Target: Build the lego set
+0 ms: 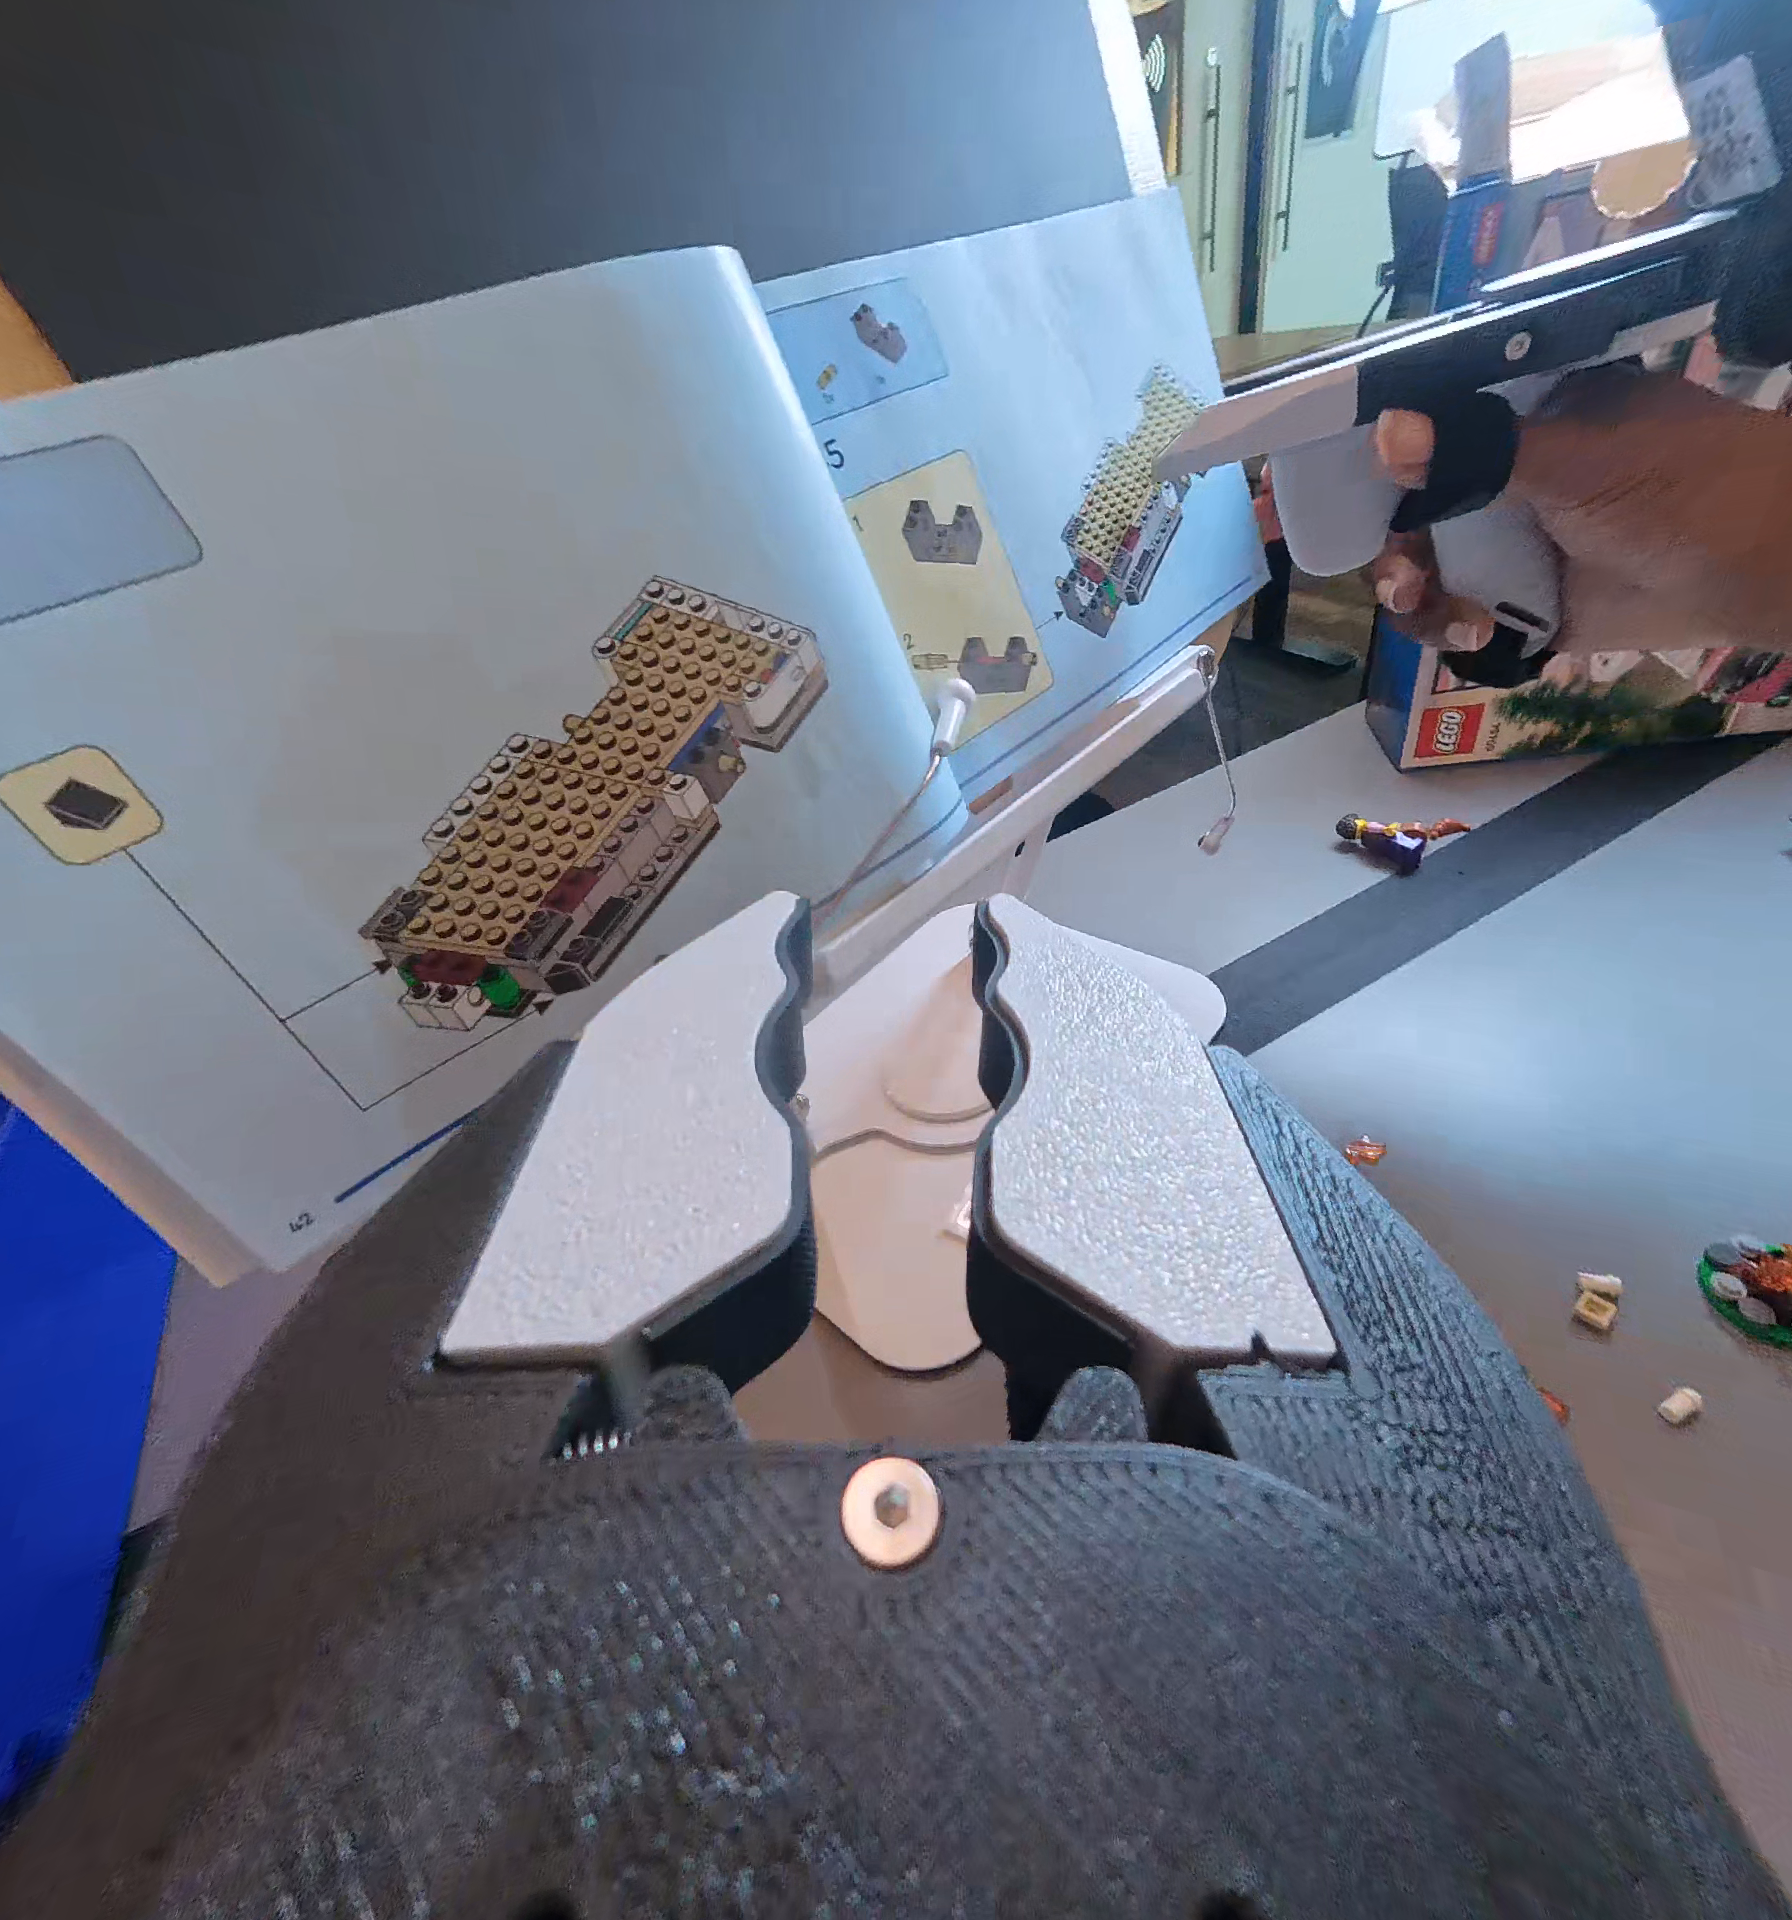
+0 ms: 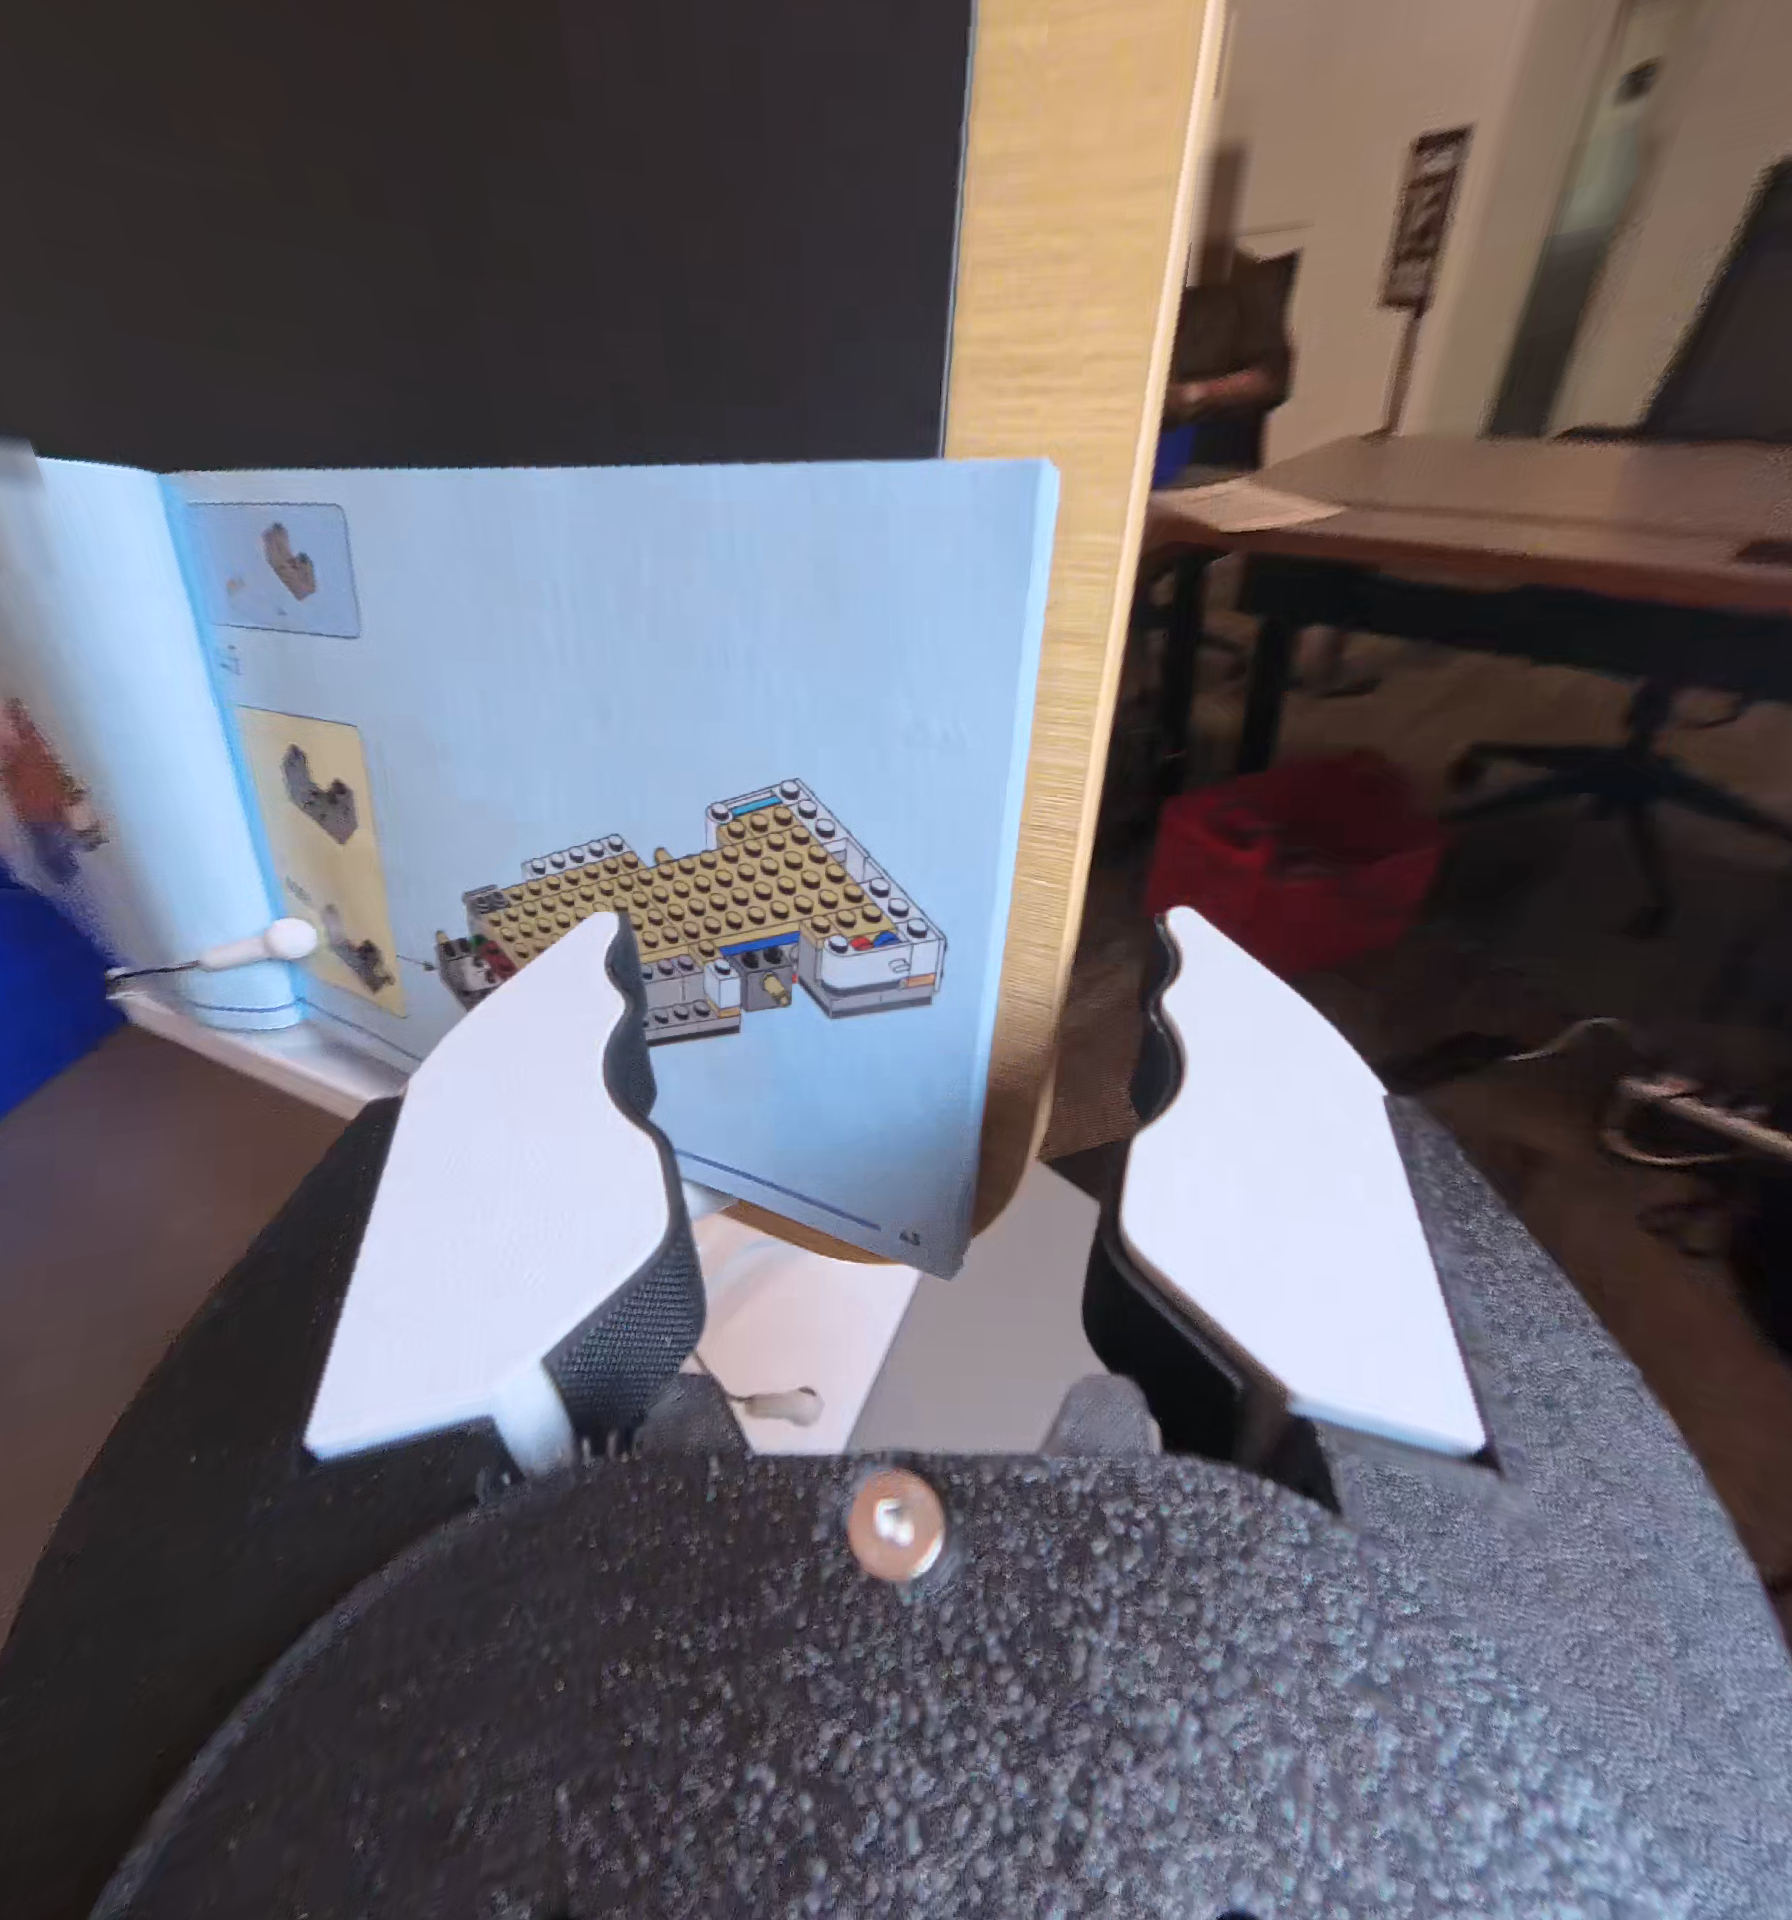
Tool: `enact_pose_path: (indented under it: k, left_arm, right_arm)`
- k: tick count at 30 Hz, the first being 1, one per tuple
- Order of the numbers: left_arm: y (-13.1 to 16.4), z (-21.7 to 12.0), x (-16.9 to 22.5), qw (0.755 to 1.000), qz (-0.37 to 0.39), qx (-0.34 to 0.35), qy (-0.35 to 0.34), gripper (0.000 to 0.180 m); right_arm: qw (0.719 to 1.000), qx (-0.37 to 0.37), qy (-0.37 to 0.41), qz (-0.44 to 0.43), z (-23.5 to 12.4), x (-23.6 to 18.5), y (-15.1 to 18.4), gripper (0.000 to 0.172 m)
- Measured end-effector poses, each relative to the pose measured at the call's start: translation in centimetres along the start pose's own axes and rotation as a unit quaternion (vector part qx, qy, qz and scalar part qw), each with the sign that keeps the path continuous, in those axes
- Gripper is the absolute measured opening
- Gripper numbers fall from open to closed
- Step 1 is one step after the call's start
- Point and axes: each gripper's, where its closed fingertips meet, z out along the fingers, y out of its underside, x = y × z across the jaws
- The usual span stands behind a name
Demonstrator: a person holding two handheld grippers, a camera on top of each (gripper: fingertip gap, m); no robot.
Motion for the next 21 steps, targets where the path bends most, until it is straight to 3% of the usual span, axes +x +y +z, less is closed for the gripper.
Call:
enact_pose_path:
  k: [2,7,10,15,18,21]
  left_arm:
    - [0.1,0.0,-0.5,1.000,-0.006,0.003,-0.007,0.030]
    - [0.1,0.6,-1.0,0.999,0.035,-0.009,-0.007,0.029]
    - [-0.2,1.6,-1.1,0.998,0.063,-0.025,-0.005,0.029]
    - [0.4,3.4,-1.5,0.988,0.138,-0.076,-0.002,0.030]
    - [1.3,4.7,-1.8,0.980,0.169,-0.104,-0.002,0.031]
    - [1.4,5.5,-2.5,0.976,0.189,-0.107,-0.013,0.020]
  right_arm:
    - [1.000,-0.009,-0.024,0.014,0.3,-0.5,0.3,0.085]
    - [0.999,0.010,0.025,-0.026,-1.7,-1.1,1.0,0.068]
    - [0.995,-0.012,0.069,-0.065,-2.1,-1.1,1.0,0.080]
    - [0.962,0.019,0.148,-0.226,-3.7,-3.0,-1.6,0.080]
    - [0.954,-0.004,0.149,-0.259,-2.9,-4.0,-1.8,0.084]
    - [0.953,-0.011,0.153,-0.260,-2.5,-4.2,-2.0,0.085]
